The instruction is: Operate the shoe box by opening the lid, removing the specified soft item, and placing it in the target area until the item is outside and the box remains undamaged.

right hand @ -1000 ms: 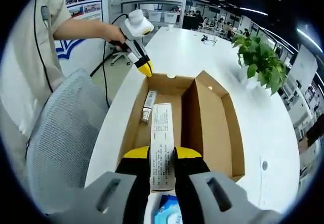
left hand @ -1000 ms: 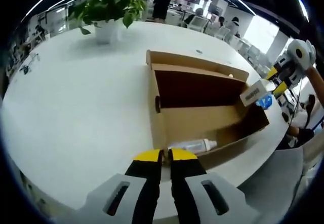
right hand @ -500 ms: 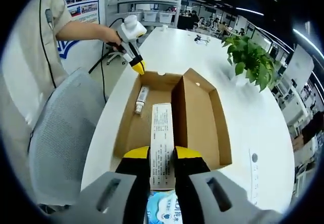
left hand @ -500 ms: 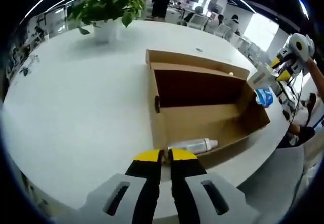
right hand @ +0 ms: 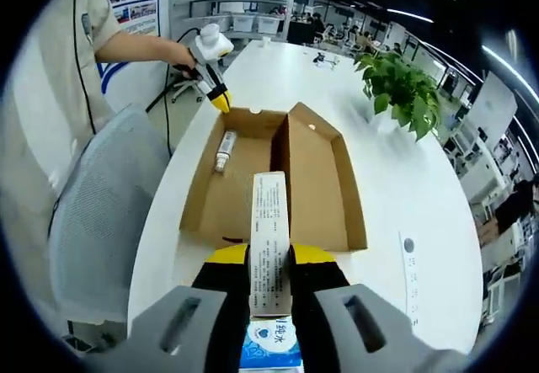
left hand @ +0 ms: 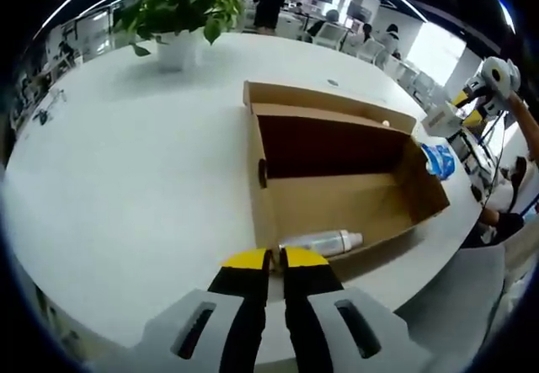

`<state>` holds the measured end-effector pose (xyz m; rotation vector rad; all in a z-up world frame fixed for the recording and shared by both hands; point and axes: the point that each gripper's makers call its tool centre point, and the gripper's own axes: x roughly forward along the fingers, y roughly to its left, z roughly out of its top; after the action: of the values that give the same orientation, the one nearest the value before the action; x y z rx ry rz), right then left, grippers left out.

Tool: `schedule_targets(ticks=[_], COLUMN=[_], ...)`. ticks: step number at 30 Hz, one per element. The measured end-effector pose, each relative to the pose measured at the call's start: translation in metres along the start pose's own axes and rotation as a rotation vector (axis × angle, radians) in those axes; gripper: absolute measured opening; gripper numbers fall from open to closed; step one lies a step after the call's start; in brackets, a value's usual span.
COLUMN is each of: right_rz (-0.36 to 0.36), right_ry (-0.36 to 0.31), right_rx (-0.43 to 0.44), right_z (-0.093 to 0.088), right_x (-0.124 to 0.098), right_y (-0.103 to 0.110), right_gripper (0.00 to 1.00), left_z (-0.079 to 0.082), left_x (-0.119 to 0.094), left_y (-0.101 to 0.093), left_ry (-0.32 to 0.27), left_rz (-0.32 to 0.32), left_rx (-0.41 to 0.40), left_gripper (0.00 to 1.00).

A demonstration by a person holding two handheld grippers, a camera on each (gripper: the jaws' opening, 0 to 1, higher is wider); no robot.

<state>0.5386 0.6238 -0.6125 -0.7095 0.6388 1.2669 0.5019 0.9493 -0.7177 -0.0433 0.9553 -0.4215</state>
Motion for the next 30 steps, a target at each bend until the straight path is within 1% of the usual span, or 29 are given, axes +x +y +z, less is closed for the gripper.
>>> schedule_targets(ticks=[7,17,30], right_rz=[-0.024,-0.042,-0.065], right_ry=[0.018,0.059,0.104], right_rx=[0.010,0.030,0.055], right_z=[-0.017,-0.047,-0.084], right_x=[-0.011,-0.022,-0.032], right_y=[-0.011,-0.025,-0.035], right_gripper=[0.15,0.15,0.15], left_z=[0.000,0.000,0.000], left_x=[0.000,0.001,0.001], left_y=[0.000,-0.001,-0.002], left_ry=[0.004,0.007,0.017], left_rz=[0.002,0.007,0.016], left_rx=[0.000,-0.006,0.004], left_gripper=[0.03,0.03,0.03])
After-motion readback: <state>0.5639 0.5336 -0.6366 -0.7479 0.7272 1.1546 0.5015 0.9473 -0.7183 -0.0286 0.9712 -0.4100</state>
